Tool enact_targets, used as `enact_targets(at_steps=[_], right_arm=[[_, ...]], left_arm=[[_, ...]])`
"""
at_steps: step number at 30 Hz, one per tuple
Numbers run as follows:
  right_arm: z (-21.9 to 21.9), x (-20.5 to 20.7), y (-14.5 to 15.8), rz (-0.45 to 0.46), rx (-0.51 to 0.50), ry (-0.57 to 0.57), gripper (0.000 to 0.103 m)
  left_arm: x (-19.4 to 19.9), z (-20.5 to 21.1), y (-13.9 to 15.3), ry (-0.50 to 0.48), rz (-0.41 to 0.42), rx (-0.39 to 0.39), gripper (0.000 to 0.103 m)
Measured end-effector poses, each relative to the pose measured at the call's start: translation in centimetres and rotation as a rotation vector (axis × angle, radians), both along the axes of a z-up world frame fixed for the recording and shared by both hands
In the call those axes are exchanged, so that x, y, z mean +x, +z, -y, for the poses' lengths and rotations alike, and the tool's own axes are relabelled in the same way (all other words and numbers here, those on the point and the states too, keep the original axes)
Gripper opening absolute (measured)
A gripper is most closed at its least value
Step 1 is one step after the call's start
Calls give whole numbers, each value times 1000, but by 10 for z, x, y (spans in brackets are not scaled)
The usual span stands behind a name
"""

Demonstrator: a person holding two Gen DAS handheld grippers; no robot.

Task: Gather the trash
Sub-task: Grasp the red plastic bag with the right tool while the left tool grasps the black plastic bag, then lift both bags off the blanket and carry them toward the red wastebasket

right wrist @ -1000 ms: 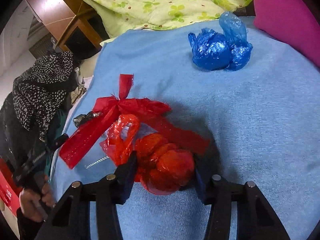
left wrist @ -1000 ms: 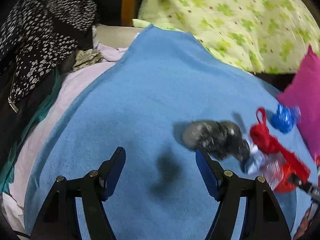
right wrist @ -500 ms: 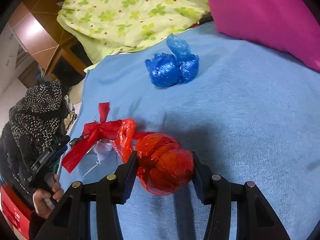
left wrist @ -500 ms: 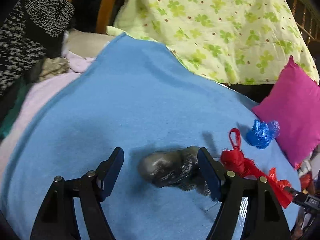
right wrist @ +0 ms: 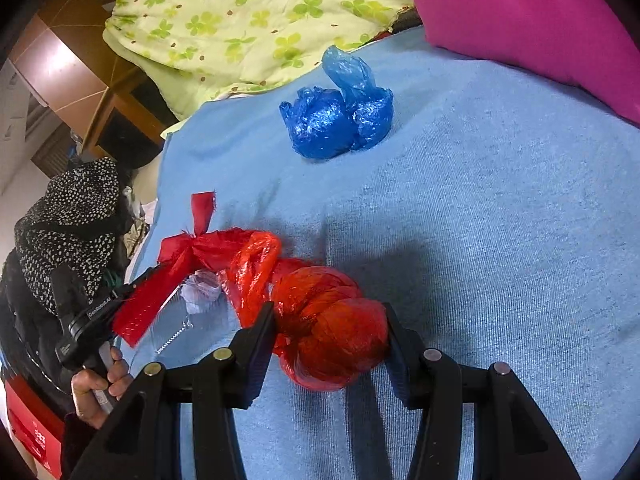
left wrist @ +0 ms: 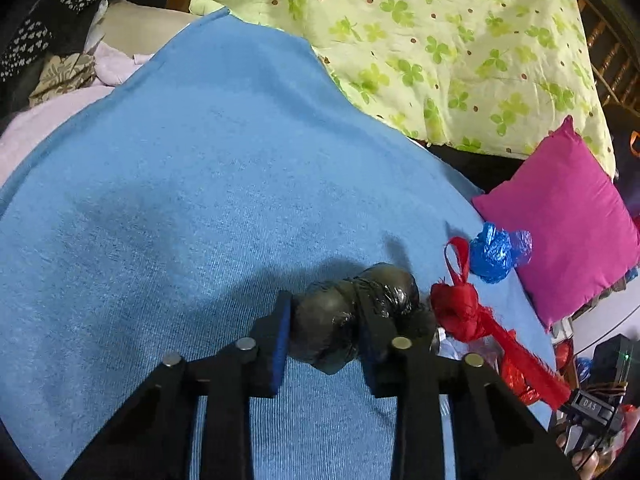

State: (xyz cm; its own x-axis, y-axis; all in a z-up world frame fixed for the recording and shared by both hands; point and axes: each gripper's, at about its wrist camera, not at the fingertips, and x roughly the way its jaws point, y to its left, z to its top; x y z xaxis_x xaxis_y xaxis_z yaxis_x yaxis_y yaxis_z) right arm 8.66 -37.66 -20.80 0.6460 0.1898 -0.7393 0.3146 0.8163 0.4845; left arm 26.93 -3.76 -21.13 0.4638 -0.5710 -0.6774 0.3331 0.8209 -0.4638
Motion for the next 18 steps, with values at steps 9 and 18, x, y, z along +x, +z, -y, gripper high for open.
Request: enact_targets(at_steps=[9,18], right_arm=[[-4,3,-1,-10,59,45,62],[-8,11,-7,-29,84,51,66]], left_arm=[[-28,-8,22,-18,-10,100,26],[-22,-20,38,37,100,39,73]])
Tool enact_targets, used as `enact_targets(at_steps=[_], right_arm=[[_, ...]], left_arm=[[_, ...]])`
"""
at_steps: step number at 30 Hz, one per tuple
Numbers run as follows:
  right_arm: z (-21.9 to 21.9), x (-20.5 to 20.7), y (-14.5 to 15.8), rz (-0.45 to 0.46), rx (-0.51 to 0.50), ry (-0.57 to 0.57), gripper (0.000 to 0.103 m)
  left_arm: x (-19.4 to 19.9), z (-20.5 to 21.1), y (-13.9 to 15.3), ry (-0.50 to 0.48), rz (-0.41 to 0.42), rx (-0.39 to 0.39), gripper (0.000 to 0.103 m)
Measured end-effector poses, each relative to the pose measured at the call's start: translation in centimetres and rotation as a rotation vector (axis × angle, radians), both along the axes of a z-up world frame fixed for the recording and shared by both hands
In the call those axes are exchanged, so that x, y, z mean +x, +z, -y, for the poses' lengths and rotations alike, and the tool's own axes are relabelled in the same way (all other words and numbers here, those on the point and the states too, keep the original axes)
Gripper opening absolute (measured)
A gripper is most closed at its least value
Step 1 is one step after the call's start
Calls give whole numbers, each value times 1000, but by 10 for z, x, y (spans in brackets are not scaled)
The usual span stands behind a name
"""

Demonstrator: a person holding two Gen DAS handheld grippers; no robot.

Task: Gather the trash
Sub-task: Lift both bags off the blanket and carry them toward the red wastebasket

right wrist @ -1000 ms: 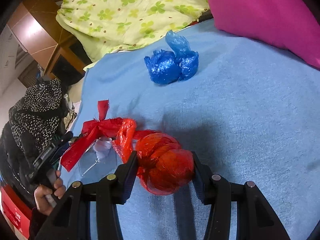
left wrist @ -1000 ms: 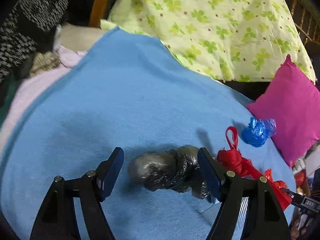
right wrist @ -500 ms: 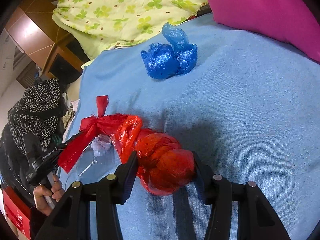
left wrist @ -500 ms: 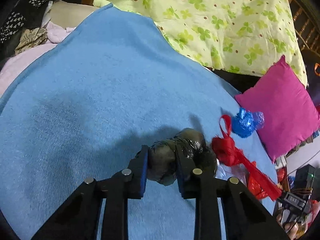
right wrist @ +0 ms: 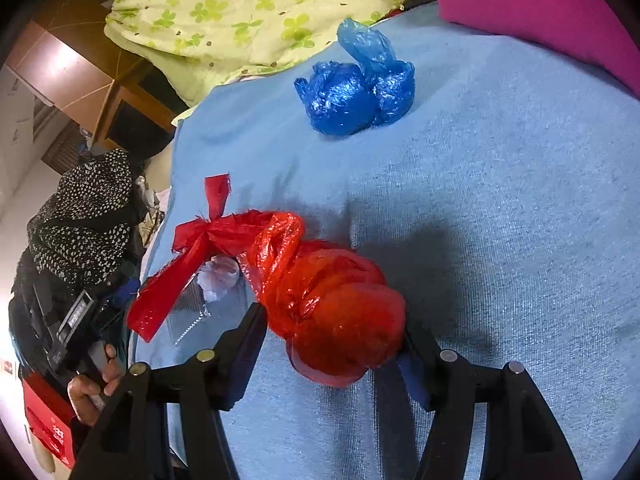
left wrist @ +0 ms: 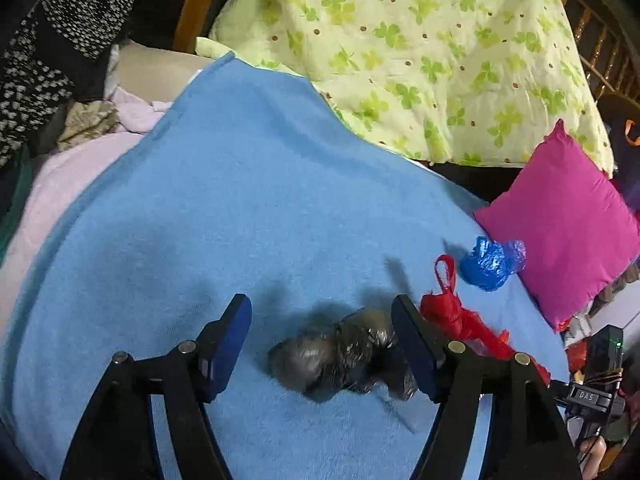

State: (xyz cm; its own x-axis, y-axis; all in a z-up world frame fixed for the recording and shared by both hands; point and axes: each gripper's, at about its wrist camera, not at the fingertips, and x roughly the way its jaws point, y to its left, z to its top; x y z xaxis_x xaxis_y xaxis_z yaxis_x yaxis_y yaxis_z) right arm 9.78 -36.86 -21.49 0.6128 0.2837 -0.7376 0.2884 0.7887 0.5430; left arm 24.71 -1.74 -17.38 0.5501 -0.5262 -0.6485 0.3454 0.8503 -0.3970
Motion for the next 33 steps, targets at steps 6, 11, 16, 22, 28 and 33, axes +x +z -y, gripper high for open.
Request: enact_targets(at_steps=[6,11,16,22,28,33], right_arm=[[2,-2,-2,15,-17,-12,65],[-2,-2,-2,12,-64,-5,52],[-4,-5,5,40,-103,-11,51],[-6,-9,16,83,-138,-17,50],[-13,-16,34,152,-212,-30,50],[-21,-28,54,226,-278,-39,50]], left_arm=[[13,20,-28,-80,-84,-5,73],[15,23,-46,-101,-155,-23,65],[14,20,-45,-89,-180,-69,57],[6,9,-17,-2,-71,-56,55],[-27,11,22,43,75,44,56],[-53,15,43,65,163,111,56]])
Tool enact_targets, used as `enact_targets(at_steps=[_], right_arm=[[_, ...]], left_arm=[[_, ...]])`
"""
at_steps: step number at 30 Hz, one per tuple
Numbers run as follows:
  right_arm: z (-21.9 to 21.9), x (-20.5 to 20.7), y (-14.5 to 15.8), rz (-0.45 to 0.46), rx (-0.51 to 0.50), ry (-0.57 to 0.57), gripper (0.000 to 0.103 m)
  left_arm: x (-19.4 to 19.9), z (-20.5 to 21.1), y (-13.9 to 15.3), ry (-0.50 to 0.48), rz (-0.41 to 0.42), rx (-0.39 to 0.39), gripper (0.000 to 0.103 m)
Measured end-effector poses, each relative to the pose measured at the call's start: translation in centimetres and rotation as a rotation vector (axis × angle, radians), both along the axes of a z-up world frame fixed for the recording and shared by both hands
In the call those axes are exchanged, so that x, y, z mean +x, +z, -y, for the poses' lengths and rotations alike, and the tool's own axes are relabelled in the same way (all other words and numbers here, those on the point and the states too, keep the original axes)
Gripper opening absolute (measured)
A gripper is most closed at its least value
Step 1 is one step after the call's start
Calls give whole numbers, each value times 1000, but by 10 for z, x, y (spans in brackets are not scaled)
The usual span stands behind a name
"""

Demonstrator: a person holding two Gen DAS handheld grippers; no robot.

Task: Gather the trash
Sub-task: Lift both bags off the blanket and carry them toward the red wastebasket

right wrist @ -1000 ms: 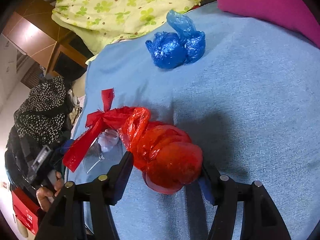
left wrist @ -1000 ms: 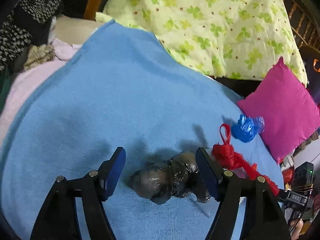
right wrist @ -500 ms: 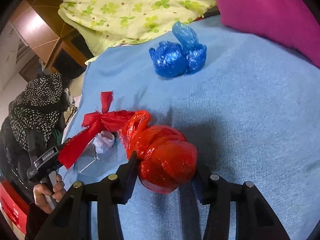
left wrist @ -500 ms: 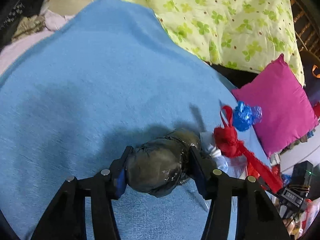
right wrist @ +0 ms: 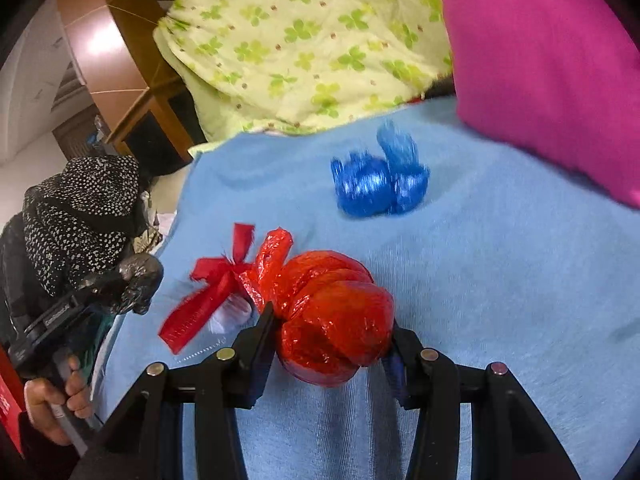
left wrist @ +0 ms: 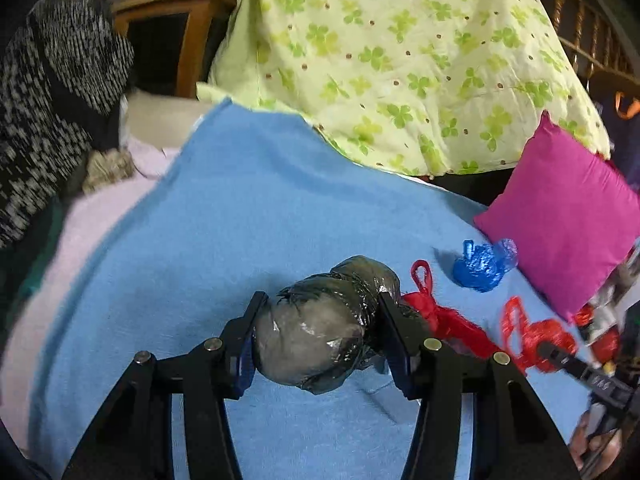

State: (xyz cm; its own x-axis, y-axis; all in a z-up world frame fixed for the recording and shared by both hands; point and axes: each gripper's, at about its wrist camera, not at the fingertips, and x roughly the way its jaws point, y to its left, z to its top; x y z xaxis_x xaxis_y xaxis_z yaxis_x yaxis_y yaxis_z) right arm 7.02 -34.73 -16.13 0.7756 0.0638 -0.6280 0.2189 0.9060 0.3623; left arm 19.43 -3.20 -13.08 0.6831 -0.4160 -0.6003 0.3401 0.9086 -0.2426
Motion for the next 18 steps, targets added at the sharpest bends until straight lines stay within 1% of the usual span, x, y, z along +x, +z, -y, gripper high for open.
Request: enact_targets(at_steps=[2,5,8,11,14,18], right_arm=[[0,-5,7,25,-6,-13,50],[-4,-17,17,60,-31,-28,50],[-10,-29,26,93,-34,-30,50],[-20,-43,34,125,-52,-32,50],[-25,-58,34,130,-33,-23,50],[-29,-86,34,144,-7,-27,50]], left_arm=[[-7,2,5,12,19,29,56],[-23,9,12,28,59,98,56],[-44,13,21,38,105,157,56],[-74,21,31,37,160,216,56],[-100,26,39,15,184,263,56],[-128,32,55,-8,216,298,56]])
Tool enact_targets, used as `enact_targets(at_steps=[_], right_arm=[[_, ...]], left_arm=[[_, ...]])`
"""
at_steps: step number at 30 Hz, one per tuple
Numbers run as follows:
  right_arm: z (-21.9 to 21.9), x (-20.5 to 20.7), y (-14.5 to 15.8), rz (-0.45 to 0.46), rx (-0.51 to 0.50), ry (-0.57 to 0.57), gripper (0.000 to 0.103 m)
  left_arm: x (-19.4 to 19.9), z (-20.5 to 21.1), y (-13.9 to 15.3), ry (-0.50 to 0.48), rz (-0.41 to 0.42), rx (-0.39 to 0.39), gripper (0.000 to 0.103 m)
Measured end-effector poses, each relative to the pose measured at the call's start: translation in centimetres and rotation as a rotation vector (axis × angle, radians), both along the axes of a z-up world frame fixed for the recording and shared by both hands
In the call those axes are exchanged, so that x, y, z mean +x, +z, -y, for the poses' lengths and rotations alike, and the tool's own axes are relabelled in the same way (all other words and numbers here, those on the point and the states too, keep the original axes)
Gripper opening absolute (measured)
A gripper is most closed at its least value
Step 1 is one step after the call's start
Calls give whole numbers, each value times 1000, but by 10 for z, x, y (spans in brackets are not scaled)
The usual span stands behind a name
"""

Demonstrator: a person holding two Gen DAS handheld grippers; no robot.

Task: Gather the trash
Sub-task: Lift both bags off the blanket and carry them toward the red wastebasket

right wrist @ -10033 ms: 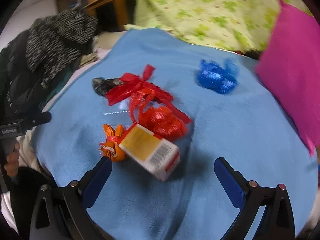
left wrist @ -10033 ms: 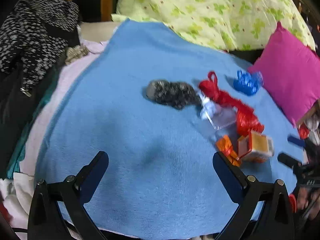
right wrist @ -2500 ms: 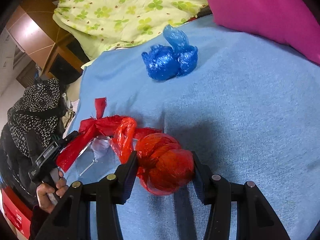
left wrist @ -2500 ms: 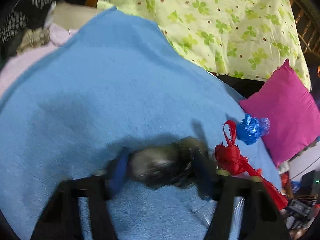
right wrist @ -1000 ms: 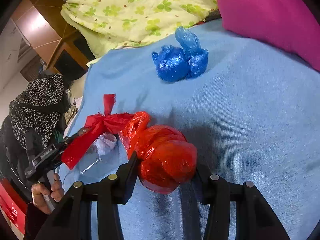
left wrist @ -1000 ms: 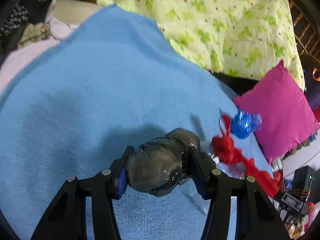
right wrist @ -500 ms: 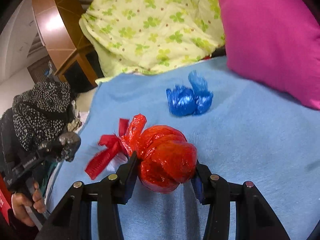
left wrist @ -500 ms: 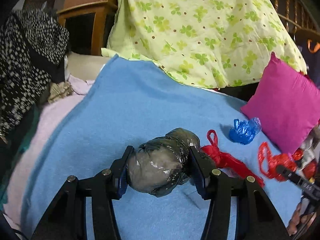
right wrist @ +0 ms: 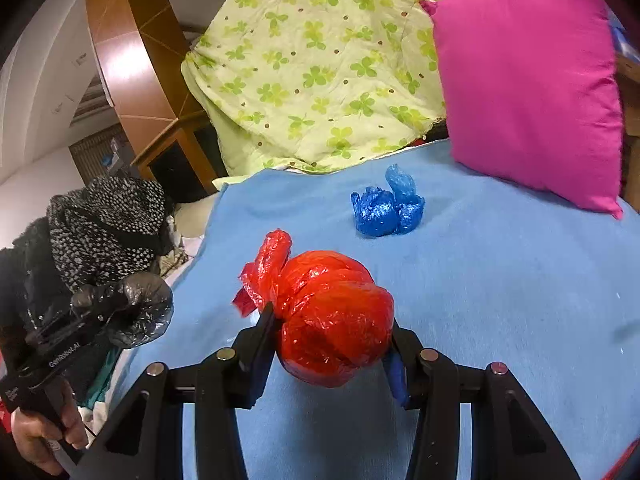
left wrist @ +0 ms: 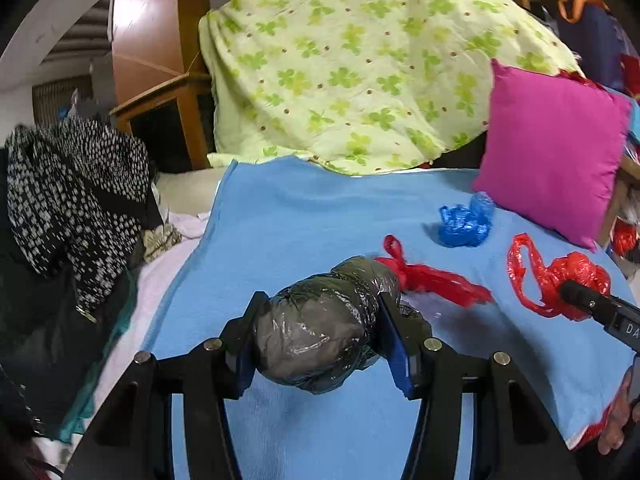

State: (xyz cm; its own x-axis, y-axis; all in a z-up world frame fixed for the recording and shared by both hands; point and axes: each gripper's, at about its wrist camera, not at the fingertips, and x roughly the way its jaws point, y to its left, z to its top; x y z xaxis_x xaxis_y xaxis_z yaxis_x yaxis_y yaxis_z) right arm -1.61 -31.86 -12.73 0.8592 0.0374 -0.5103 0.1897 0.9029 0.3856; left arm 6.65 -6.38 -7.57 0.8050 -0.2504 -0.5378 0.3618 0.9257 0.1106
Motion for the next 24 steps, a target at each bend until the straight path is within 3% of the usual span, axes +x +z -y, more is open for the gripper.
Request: enact_targets(at_steps=[12,24], right_arm=[[2,-73,27,66,68,-13,51],[6,-104,49,96,43,-14,51]], left_arm=[[-70,40,40,-92,98,73,56],[-98,67,52,-142,131,105,56]])
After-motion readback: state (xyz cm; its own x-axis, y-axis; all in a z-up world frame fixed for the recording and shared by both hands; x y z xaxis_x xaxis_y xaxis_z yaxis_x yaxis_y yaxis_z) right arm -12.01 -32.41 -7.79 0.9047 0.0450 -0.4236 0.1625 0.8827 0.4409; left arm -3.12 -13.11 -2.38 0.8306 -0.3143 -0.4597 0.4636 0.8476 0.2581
